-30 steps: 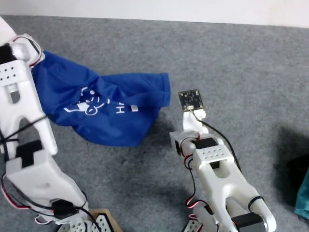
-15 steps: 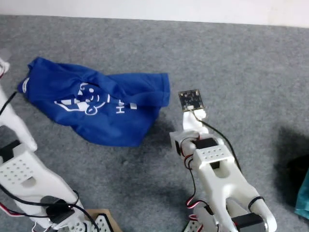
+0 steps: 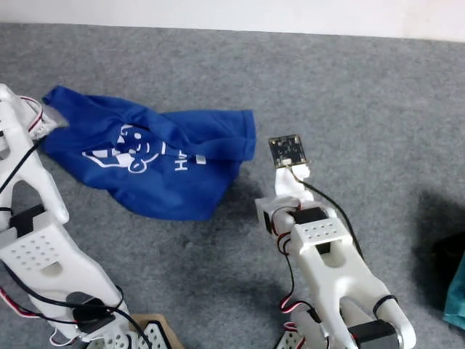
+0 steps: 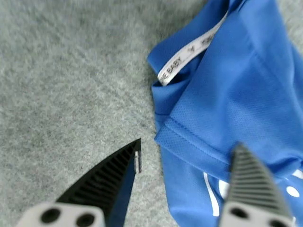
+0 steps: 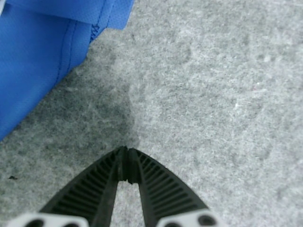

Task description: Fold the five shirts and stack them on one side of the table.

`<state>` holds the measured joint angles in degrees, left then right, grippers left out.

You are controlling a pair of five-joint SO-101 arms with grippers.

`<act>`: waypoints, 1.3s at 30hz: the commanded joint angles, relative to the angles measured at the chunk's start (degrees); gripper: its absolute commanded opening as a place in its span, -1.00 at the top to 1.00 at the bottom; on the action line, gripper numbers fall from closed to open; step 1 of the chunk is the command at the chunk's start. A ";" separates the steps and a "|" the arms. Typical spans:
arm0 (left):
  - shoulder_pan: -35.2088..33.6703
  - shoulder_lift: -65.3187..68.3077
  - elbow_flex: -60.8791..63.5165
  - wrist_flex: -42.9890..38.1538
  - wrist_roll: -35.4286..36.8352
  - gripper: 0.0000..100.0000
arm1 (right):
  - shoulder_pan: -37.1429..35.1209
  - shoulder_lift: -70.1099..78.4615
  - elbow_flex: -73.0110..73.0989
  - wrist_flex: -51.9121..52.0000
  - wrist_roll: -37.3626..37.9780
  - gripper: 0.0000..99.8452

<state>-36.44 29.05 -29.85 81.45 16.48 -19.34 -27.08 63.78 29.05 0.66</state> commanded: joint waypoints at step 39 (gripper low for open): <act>6.02 4.97 1.80 -9.58 0.53 0.82 | 0.31 -0.31 -0.31 -1.01 0.18 0.98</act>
<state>-33.27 35.12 -27.65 72.75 16.57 -19.34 -27.08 63.78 29.05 0.66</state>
